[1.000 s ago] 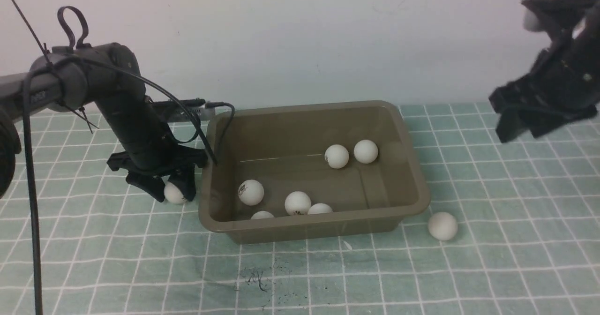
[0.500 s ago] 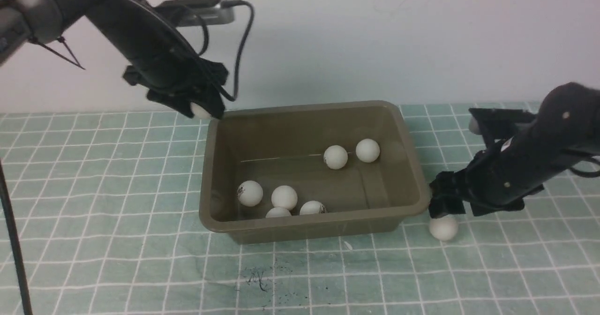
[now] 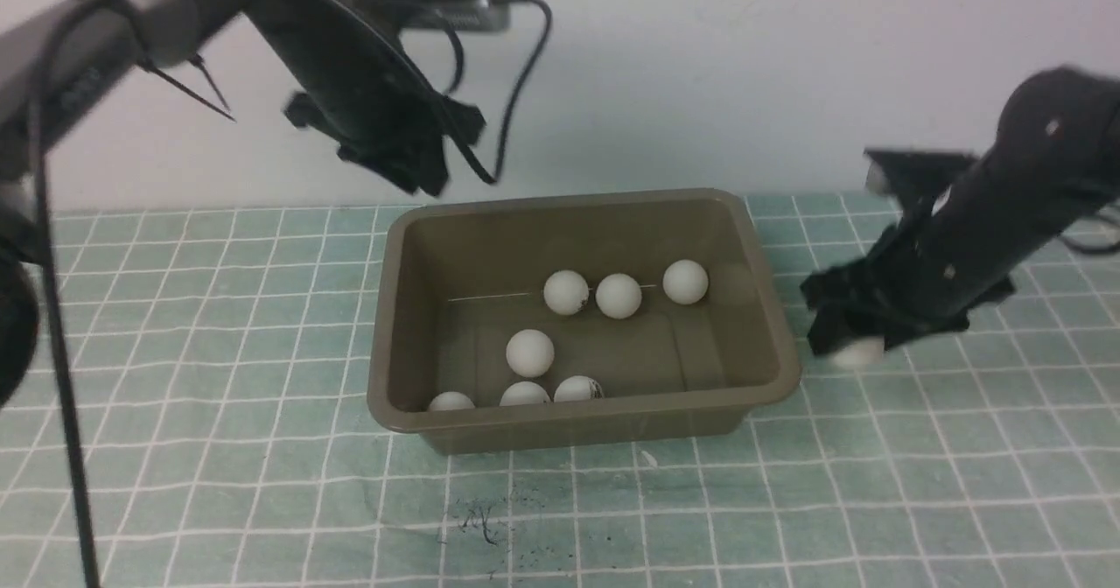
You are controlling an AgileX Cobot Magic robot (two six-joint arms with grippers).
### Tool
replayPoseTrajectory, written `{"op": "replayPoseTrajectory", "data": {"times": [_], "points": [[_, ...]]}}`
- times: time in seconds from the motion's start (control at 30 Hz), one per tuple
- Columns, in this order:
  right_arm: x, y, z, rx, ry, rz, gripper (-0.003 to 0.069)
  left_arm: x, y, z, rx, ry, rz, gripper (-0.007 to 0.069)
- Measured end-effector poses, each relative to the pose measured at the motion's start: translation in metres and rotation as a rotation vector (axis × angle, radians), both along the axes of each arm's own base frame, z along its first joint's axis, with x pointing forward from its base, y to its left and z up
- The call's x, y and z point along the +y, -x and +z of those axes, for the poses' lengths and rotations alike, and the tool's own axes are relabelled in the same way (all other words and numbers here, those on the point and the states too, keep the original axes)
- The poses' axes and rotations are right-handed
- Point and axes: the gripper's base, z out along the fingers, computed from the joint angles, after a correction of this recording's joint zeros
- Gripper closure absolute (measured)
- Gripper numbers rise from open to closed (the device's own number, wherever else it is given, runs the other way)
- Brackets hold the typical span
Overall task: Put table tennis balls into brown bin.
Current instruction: 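Reach for and grasp a ping pong ball on the table, then release the ping pong ball into the bin and lift the gripper away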
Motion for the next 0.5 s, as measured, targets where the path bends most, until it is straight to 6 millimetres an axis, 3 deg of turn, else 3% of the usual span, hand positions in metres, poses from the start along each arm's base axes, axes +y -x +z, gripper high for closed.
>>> {"op": "replayPoseTrajectory", "data": {"times": [0.03,0.07,0.1,0.17,0.23,0.3,0.4,0.5], "points": [[0.004,0.000,0.021,-0.074,-0.015,0.022,0.0295,0.010,0.004,0.012,-0.027,0.000,0.020,0.0588],[0.007,0.000,0.029,-0.103,-0.022,0.037,0.0295,0.016,0.006,0.018,-0.039,0.000,0.035,0.0597],[0.019,0.000,0.056,-0.213,-0.042,0.093,0.0295,0.034,0.018,0.040,-0.082,-0.002,0.071,0.0620],[0.037,-0.002,0.075,-0.294,-0.068,0.145,0.0295,0.050,0.033,0.053,-0.096,-0.005,0.106,0.0627],[0.055,-0.007,0.080,-0.318,-0.089,0.184,0.0295,0.065,0.053,0.057,-0.080,-0.012,0.138,0.0629],[0.067,-0.016,0.070,-0.283,-0.092,0.201,0.0265,0.077,0.079,0.050,-0.027,-0.023,0.164,0.0629],[0.073,-0.025,0.059,-0.205,-0.085,0.212,0.0132,0.080,0.119,0.034,0.040,-0.034,0.153,0.0629],[0.073,-0.025,0.065,-0.171,-0.055,0.241,0.0075,0.077,0.151,0.026,0.014,-0.002,0.112,0.0629]]}}
